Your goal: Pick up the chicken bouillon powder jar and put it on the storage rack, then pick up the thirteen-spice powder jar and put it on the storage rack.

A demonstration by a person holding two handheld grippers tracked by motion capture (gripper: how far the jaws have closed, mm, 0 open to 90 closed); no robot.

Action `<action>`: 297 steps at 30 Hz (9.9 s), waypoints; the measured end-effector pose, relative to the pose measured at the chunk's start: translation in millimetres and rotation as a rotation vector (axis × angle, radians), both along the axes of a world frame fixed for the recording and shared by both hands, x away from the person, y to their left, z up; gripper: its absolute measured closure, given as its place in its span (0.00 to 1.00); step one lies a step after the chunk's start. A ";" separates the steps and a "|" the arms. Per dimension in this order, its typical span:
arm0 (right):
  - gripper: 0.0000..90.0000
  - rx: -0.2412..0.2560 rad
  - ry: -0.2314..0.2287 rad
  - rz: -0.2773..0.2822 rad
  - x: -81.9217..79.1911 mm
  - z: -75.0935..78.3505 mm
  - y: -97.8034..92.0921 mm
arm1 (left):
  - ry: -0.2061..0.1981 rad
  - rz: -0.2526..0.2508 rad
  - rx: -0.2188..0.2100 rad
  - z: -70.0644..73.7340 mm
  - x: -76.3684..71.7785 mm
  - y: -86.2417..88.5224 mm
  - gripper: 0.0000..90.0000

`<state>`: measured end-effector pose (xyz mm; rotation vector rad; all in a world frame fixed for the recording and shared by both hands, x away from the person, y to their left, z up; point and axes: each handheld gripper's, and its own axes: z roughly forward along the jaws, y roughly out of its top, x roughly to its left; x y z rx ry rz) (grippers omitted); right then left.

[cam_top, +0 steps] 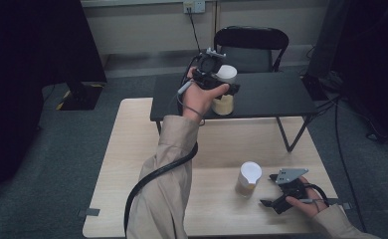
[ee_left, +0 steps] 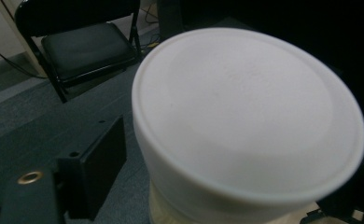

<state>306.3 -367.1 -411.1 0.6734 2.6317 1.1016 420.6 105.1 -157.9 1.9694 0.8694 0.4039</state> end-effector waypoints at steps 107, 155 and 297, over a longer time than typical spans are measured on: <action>0.00 0.000 -0.001 0.001 0.0 -0.1 -0.1 | -0.014 -0.074 -0.094 -144.5 -70.5 74.7 0.01; 0.00 0.000 -0.001 0.001 0.0 -0.1 -0.1 | 0.048 0.023 -0.050 -213.8 -98.6 117.3 0.01; 0.17 0.277 -0.006 0.085 23.8 2.1 21.0 | 0.117 0.108 0.174 -259.8 -131.4 130.3 0.00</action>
